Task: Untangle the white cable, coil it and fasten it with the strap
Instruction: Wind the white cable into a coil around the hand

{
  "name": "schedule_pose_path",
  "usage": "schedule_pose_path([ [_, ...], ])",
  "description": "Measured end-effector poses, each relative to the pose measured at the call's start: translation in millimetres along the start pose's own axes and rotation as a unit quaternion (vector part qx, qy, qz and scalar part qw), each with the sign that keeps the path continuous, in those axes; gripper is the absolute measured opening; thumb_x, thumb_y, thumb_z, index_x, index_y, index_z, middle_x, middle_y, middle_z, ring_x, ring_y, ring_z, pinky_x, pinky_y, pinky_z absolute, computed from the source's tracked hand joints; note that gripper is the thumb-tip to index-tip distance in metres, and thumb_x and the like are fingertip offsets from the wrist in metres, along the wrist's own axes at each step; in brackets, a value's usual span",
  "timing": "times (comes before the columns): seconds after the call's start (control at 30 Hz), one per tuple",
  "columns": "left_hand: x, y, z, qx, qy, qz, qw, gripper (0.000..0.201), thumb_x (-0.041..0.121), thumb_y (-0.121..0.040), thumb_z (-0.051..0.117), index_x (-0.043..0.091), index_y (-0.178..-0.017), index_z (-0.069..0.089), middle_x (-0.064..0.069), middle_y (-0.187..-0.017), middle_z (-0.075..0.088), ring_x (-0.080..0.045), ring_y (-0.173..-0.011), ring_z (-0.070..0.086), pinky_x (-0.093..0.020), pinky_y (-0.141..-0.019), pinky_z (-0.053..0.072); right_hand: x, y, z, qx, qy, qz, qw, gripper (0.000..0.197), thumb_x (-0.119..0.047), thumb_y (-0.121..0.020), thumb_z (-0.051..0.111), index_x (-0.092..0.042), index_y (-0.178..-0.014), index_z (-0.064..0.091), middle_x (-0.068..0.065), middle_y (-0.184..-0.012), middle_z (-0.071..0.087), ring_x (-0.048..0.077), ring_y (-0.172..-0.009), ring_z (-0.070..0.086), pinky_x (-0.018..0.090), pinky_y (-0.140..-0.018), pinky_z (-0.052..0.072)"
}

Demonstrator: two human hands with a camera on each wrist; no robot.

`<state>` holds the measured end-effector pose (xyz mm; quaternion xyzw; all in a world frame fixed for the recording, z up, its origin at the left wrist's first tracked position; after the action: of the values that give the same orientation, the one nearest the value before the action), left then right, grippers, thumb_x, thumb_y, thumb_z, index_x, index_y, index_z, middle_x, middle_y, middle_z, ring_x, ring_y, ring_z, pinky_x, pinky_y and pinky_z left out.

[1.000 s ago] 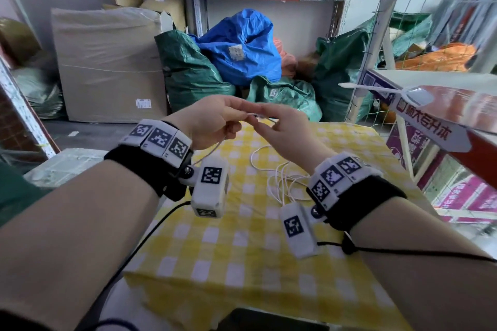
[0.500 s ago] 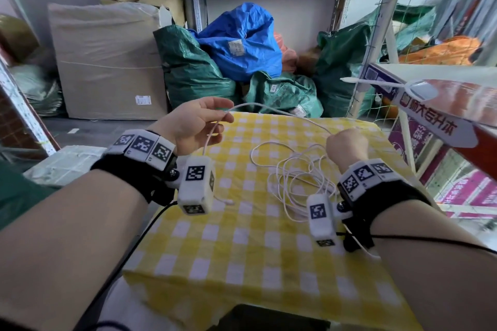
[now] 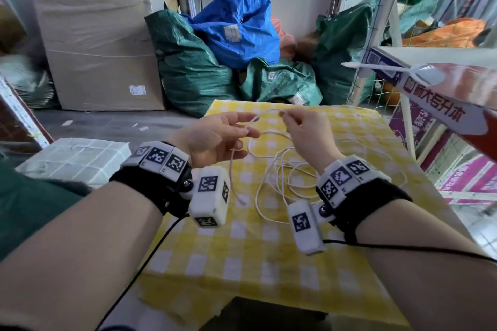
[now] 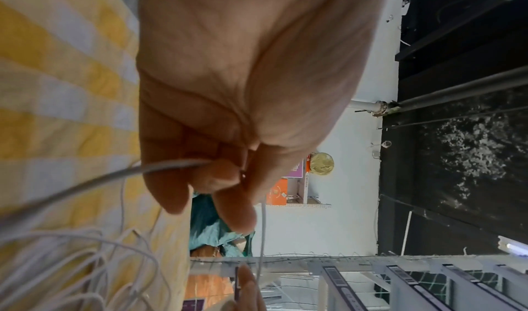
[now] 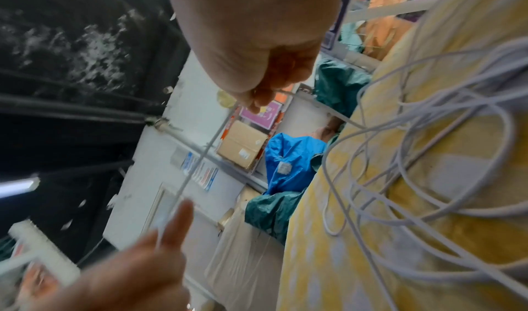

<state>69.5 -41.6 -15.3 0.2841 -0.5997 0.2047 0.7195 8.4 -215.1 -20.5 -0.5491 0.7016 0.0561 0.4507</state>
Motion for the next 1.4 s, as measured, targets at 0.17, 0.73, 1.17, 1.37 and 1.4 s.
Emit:
schedule_pose_path([
  [0.17,-19,-3,-13,0.006,-0.070,-0.041,0.997,0.025,0.017,-0.101,0.036,0.008,-0.097,0.059,0.002,-0.054,0.052,-0.010,-0.047,0.046,-0.030,-0.066,0.049,34,-12,-15,0.104,0.006,0.129,0.986,0.032,-0.029,-0.097,0.046,-0.011,-0.083,0.069,0.004,-0.065,0.060,0.021,-0.063,0.056,0.032,-0.058,0.045],
  [0.73,-48,-68,-78,-0.009,0.441,0.083,0.894,0.024,0.015,-0.069,0.070,0.015,-0.093,0.072,0.004,-0.058,0.043,-0.008,-0.047,0.038,-0.018,-0.043,0.040,65,-36,25,0.082,-0.137,0.279,0.947,0.030,-0.037,-0.082,0.066,-0.008,-0.076,0.067,-0.002,-0.053,0.043,0.016,-0.051,0.037,0.030,-0.054,0.036],
  [1.17,-52,-111,-53,0.046,0.305,0.100,0.946,0.031,0.026,-0.102,0.029,0.018,-0.110,0.058,0.001,-0.062,0.056,-0.008,-0.050,0.046,-0.016,-0.043,0.036,38,-51,65,-0.190,0.117,0.088,0.971,0.027,-0.018,-0.097,0.046,-0.016,-0.105,0.071,0.004,-0.085,0.069,0.020,-0.071,0.055,0.023,-0.052,0.036],
  [1.37,-60,-123,-50,0.076,0.131,0.119,0.981,0.031,0.016,-0.103,0.029,0.012,-0.109,0.059,-0.002,-0.067,0.066,-0.015,-0.066,0.062,-0.023,-0.059,0.048,36,-50,72,-0.226,0.071,0.029,0.971,0.017,-0.022,-0.086,0.060,-0.023,-0.093,0.076,-0.007,-0.073,0.066,0.002,-0.057,0.049,0.018,-0.053,0.036],
  [1.4,-59,-124,-48,0.070,0.104,0.115,0.985,0.030,0.016,-0.103,0.029,0.012,-0.110,0.058,-0.003,-0.067,0.064,-0.015,-0.065,0.063,-0.025,-0.060,0.051,36,-51,72,-0.228,0.051,0.028,0.972,0.015,-0.021,-0.085,0.062,-0.022,-0.090,0.076,-0.007,-0.070,0.065,0.003,-0.056,0.049,0.018,-0.053,0.038],
])
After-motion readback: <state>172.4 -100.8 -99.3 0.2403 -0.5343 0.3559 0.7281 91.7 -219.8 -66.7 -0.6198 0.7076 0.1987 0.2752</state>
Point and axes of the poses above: each hand's wrist, its own y-axis away from the middle knuckle, its own z-axis out of the palm, x = y × z, the point moved 3 cm from there along -y, towards the middle knuckle
